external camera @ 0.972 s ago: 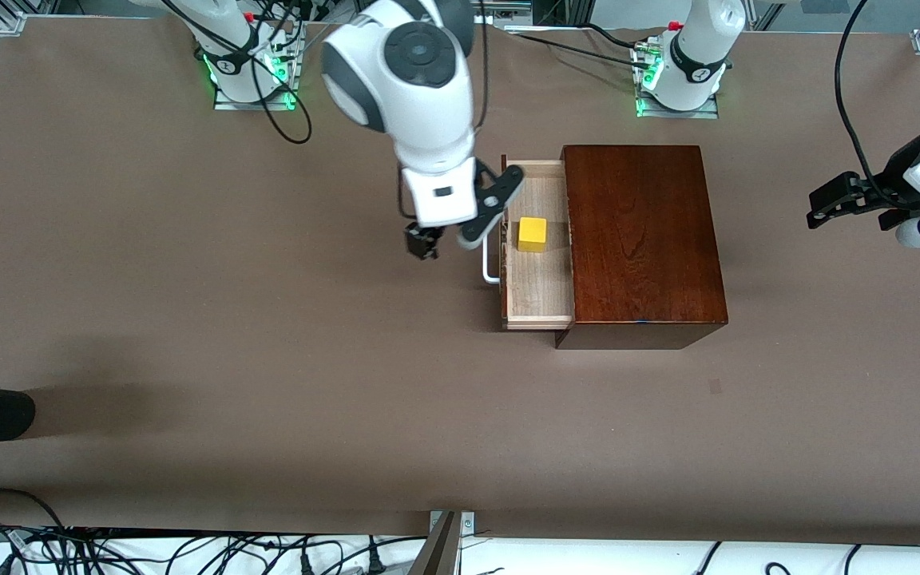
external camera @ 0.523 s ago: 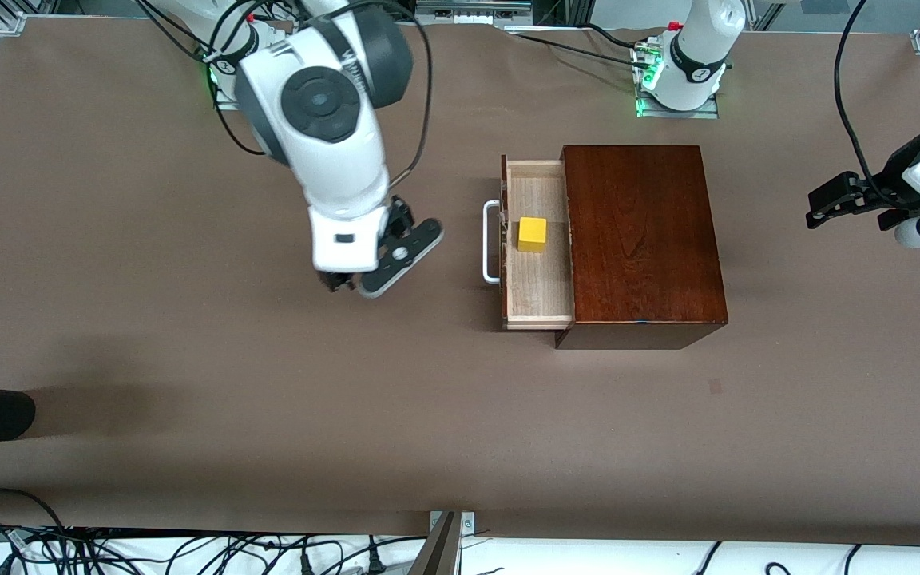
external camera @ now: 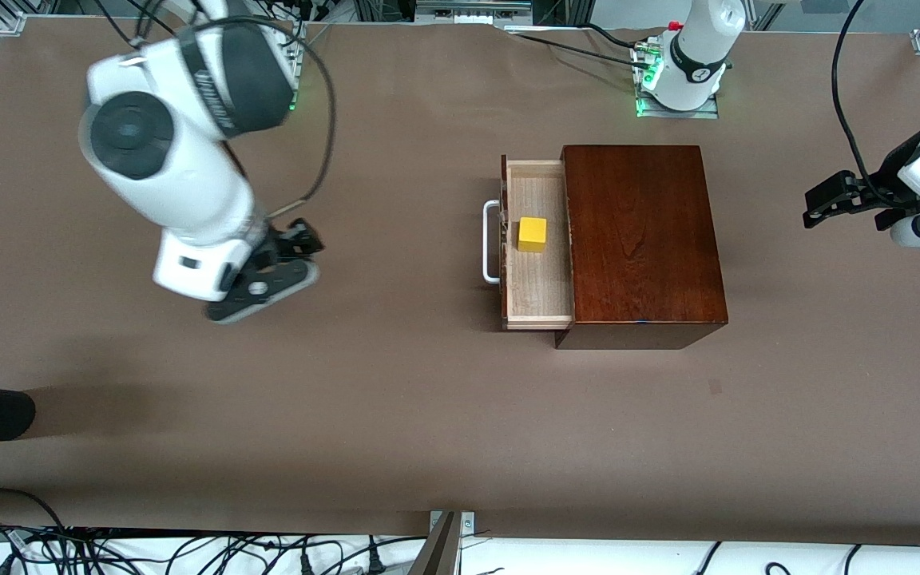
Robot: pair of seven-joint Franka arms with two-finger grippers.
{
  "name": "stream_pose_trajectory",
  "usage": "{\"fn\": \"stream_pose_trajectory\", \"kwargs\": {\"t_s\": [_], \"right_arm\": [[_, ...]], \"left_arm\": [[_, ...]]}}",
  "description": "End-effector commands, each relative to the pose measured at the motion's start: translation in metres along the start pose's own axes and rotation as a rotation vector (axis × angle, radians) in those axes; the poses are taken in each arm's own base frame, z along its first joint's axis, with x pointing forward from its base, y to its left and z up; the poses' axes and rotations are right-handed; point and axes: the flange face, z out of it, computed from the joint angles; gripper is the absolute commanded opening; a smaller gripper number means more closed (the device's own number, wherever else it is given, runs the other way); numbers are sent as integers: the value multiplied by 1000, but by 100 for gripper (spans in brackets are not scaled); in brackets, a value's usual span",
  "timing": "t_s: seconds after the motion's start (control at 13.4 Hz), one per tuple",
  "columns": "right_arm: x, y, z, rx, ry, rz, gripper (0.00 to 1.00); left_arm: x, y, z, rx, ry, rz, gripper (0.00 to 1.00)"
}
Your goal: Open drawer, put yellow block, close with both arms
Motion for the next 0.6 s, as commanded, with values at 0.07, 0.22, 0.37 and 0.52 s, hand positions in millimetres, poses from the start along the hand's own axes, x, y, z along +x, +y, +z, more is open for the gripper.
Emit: {"fn": "stream_pose_trajectory", "kwargs": {"t_s": [0.07, 0.22, 0.37, 0.52], "right_arm": [[-45, 56, -15, 26, 2, 145, 100], [-70, 92, -18, 24, -9, 209, 100], [-87, 120, -25, 21, -5, 257, 100], [-109, 152, -36, 16, 8, 318, 100]], "left_arm": [[4, 0, -7, 4, 8, 7, 100], [4, -1, -6, 3, 7, 5, 100], [4, -4, -6, 3, 2, -1, 100], [4, -4, -7, 3, 8, -1, 100]]}}
